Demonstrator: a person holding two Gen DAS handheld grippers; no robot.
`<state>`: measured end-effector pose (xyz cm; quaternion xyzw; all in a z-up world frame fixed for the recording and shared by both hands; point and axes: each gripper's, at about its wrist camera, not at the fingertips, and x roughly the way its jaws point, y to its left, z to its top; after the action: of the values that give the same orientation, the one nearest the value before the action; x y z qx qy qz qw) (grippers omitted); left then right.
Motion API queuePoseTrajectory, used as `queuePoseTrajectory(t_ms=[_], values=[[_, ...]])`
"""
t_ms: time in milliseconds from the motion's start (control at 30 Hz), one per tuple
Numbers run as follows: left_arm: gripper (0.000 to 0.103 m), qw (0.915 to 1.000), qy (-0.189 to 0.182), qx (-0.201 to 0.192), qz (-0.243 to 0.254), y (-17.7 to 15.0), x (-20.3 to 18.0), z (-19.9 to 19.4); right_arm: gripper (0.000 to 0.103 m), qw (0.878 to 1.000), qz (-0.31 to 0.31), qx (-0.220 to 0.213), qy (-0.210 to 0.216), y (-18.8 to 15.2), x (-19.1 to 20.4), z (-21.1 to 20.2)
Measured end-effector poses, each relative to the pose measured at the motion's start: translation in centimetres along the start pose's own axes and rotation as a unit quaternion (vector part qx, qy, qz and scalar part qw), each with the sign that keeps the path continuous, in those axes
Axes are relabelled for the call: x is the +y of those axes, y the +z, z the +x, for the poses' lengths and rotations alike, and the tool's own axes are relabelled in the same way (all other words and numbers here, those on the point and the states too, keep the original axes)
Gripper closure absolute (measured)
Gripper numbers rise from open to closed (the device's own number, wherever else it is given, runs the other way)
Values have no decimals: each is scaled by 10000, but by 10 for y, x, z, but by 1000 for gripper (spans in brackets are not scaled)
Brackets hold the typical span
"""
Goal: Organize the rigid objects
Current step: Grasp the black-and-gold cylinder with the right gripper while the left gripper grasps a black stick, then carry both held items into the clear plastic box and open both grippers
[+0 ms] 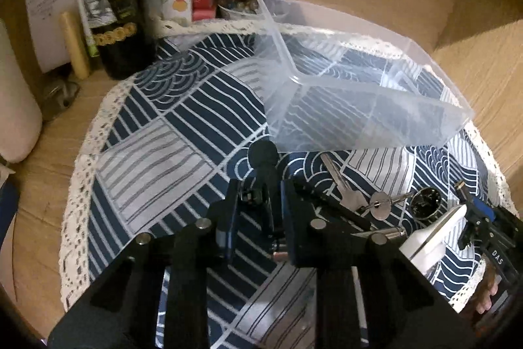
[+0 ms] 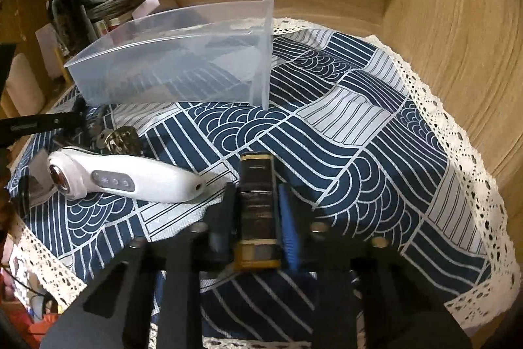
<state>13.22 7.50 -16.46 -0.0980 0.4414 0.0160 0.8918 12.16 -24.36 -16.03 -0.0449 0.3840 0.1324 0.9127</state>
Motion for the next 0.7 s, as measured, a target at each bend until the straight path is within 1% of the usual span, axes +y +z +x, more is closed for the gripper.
queuePoseTrajectory(t_ms=[167,267,467,600,700], values=[[80,9994,37,-344,2,-3,5,-29,82,9997,122,-196,-19,4,-4,-11],[80,9983,19,-572,52,0,3,-49,82,9991,116,-410,-42,13,-4,-23],[80,9934,-96,-1128,207,18,-7,-89,82,9942,-18,-1074,-19,49,2,-52],[80,9888,-217,-1449,273,35,-18,-107,82,9886,-205,-1491,-98,74,15,-64],[80,9858,-231,-1625,347,48,-27,-112,82,9847,-297,-1717,8,92,23,-70]])
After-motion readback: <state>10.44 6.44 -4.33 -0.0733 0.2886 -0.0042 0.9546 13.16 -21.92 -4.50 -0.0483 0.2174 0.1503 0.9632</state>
